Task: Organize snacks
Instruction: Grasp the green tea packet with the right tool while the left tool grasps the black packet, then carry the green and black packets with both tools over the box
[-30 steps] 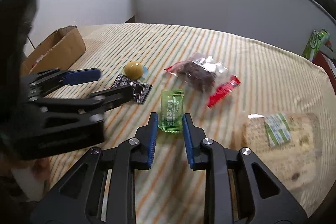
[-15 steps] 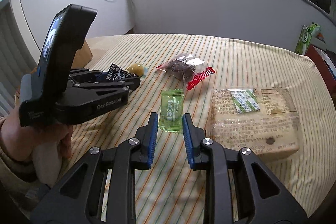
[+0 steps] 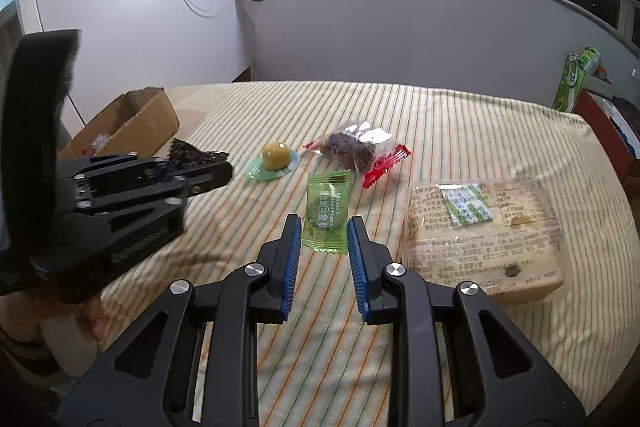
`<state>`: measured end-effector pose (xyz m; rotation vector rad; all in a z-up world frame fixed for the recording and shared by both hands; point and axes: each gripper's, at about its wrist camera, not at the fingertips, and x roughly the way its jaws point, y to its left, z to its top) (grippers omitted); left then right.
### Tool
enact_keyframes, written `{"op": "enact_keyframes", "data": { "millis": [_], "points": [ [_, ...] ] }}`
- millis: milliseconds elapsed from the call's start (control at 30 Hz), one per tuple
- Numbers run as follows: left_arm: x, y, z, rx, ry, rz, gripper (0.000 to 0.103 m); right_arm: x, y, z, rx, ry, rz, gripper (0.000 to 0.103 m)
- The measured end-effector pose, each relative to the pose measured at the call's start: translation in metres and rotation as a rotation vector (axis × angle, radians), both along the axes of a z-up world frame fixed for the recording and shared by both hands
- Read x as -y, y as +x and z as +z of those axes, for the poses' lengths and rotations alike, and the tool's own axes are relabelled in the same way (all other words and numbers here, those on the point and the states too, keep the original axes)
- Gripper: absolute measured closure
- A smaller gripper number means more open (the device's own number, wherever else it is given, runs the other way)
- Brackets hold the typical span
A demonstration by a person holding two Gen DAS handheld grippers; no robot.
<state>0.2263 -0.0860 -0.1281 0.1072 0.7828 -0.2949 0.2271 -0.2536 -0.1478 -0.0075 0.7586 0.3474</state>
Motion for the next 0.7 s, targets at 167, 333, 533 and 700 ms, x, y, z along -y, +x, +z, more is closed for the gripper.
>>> {"op": "enact_keyframes", "data": {
  "millis": [167, 333, 533, 700],
  "points": [
    [-0.024, -0.013, 0.019, 0.034, -0.076, 0.002, 0.094, -0.001, -0.006, 0.006, 0.017, 0.007, -0.012, 0.078],
    [-0.029, -0.019, 0.023, 0.041, -0.067, 0.014, 0.094, -0.003, -0.01, 0.007, 0.023, 0.012, -0.007, 0.078],
    [-0.008, 0.003, 0.0, 0.001, -0.009, -0.024, 0.096, 0.006, -0.018, 0.007, 0.026, 0.025, -0.021, 0.078],
    [-0.009, -0.009, 0.013, 0.058, -0.004, -0.028, 0.096, 0.012, -0.02, 0.006, 0.032, 0.047, -0.019, 0.078]
  ]
}}
